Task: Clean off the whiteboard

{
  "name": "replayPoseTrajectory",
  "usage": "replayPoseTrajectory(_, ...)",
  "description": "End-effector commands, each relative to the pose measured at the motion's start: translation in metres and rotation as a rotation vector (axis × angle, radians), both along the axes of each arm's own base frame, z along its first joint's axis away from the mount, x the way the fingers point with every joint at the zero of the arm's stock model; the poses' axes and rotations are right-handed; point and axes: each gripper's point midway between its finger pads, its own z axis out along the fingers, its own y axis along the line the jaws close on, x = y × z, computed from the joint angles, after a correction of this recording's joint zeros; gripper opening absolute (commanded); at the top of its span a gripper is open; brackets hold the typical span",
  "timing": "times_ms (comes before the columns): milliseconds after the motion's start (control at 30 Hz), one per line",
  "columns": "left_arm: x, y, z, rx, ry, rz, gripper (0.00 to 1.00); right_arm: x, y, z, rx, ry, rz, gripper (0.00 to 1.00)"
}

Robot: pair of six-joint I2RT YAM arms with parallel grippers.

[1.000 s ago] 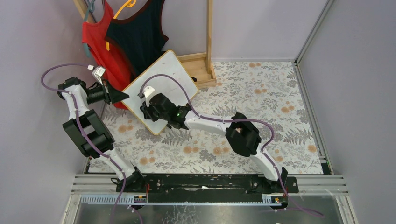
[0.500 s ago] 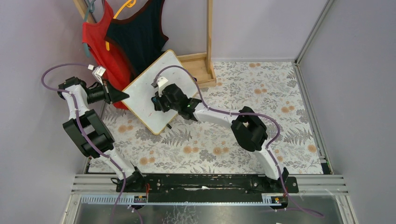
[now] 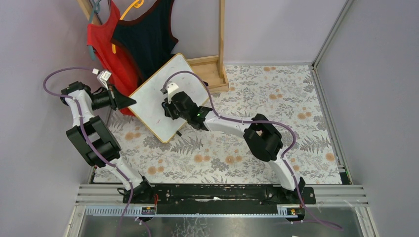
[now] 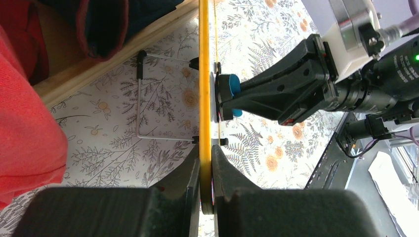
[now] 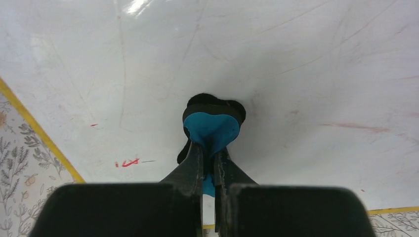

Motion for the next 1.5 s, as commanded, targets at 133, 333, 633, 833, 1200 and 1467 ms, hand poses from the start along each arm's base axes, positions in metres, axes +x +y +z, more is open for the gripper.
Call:
replayPoseTrajectory(133, -0.003, -0.004, 0.0, 0.066, -0.016, -0.025, 0.0, -0.065, 0.043, -0.024, 0.007, 0.047, 0.12, 0.0)
replayPoseTrajectory(333, -0.003, -0.004, 0.0, 0.063, -0.015, -0.025, 0.0, -0.078, 0.046, -0.027, 0.015, 0.063, 0.14, 0.0)
replayPoseTrajectory(633, -0.004, -0.004, -0.002, 0.06, -0.01, -0.025, 0.0, -0.089, 0.049, -0.035, 0.013, 0.08, 0.154, 0.0)
replayPoseTrajectory(833, -0.004, -0.005, -0.003, 0.057, -0.012, -0.027, 0.0, -0.107, 0.06, -0.039, 0.001, 0.079, 0.187, 0.0)
replayPoseTrajectory(1200, -0.004, -0.005, -0.003, 0.06, -0.013, -0.027, 0.0, -0.108, 0.061, -0.044, -0.026, 0.064, 0.173, 0.0)
replayPoseTrajectory(1467, -0.005, -0.005, -0.002, 0.068, -0.01, -0.026, 0.0, -0.065, 0.03, -0.042, -0.029, 0.06, 0.075, 0.0)
